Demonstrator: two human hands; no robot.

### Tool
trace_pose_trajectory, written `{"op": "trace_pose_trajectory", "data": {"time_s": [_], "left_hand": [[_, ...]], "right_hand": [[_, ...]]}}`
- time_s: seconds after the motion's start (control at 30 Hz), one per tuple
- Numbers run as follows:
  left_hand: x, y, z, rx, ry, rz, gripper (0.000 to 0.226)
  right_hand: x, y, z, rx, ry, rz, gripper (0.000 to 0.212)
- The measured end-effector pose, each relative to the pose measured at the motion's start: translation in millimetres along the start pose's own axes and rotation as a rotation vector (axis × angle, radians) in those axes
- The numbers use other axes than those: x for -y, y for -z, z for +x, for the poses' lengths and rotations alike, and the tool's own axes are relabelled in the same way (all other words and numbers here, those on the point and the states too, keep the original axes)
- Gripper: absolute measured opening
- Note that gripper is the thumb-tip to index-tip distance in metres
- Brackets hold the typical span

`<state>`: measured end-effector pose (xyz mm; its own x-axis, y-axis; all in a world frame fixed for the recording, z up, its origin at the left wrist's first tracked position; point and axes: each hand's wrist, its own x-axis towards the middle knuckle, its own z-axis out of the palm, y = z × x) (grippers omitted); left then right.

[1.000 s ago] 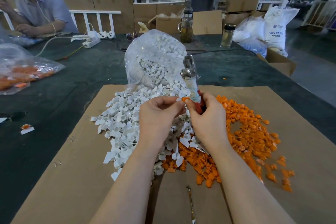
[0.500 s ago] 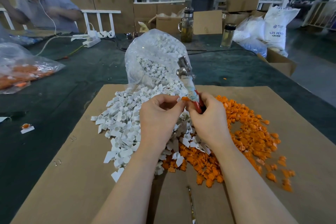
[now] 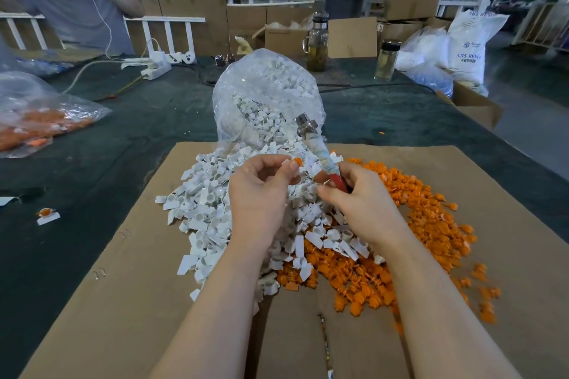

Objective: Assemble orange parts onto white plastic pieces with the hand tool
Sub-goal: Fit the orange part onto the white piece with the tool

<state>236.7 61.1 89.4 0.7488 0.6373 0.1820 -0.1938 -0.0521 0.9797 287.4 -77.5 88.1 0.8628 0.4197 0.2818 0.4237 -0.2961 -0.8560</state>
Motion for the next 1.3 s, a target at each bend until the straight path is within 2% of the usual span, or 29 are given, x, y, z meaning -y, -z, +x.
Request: {"op": "trace_pose_trajectory", "data": {"time_s": [0.17, 0.37, 0.43, 0.53, 0.67, 0.87, 1.13, 1.3], "left_hand": [[1, 2, 2, -0.011, -0.007, -0.021, 0.007], [1, 8, 8, -0.032, -0.037, -0.093, 0.006], [2, 10, 8, -0.028, -0.056, -0.104, 0.005], [2, 12, 9, -0.027, -0.078, -0.114, 0.006], [2, 14, 9, -0.001, -0.100, -0.126, 0.009], [3, 17, 11, 0.030, -0.102, -0.169, 0.009], [5, 16, 11, 0.011, -0.103, -0.204, 0.008], [5, 17, 13, 0.011, -0.083, -0.221, 0.007]], "right_hand": [[0, 5, 0, -0.007, -0.021, 0.014, 0.004], [-2, 16, -1, 0.137, -0.038, -0.115, 0.015], [0, 17, -2, 0.190, -0.035, -0.154, 0.013], [2, 17, -3, 0.252, -0.032, -0.166, 0.027], [1, 18, -3, 0.312, -0.043, -0.169, 0.020], [-2, 14, -2, 0.294, -0.001, -0.257, 0.008], [-1, 9, -2, 0.250, 0.052, -0.325, 0.022], [-2, 6, -1, 0.217, 0.055, -0.360, 0.013]]}}
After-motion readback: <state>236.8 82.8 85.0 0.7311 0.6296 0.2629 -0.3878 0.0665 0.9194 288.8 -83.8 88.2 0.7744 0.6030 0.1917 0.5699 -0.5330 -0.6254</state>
